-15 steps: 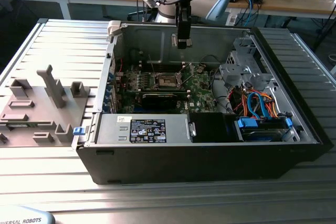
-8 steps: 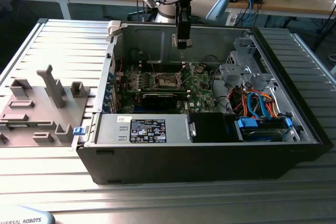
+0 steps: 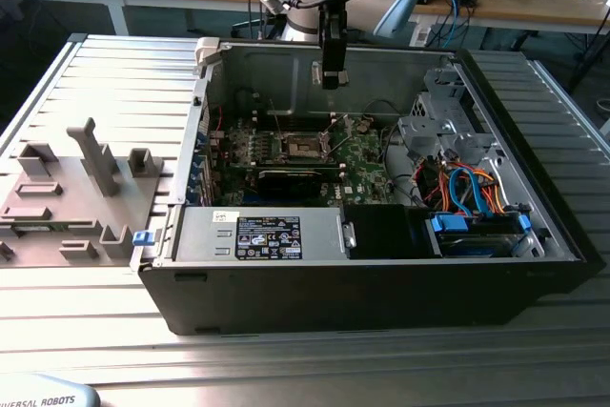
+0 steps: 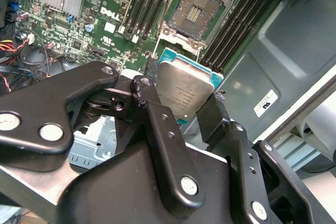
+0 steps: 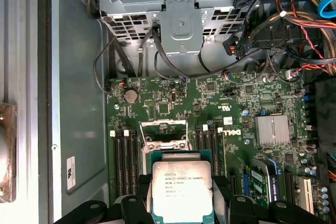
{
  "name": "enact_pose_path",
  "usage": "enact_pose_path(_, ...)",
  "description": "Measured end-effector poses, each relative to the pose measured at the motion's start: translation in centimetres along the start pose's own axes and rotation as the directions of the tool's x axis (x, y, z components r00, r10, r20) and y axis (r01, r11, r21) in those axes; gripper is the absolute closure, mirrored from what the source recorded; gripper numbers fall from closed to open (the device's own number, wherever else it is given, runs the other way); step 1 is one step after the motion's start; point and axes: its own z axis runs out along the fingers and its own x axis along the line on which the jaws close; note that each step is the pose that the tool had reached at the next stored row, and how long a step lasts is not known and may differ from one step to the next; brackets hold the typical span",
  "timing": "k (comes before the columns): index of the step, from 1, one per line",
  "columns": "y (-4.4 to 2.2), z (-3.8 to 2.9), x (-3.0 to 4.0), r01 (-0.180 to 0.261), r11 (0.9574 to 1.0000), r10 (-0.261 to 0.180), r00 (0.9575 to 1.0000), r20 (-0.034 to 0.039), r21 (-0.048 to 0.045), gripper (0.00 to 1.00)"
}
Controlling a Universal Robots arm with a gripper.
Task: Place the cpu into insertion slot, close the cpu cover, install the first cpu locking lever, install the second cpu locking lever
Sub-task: 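Place the cpu into insertion slot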
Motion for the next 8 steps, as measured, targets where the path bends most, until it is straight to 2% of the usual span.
enact_pose_path(8,0.0,0.03,0.0,-0.007,1.0,0.007,1.0,0.0006,-0.0001,0.46)
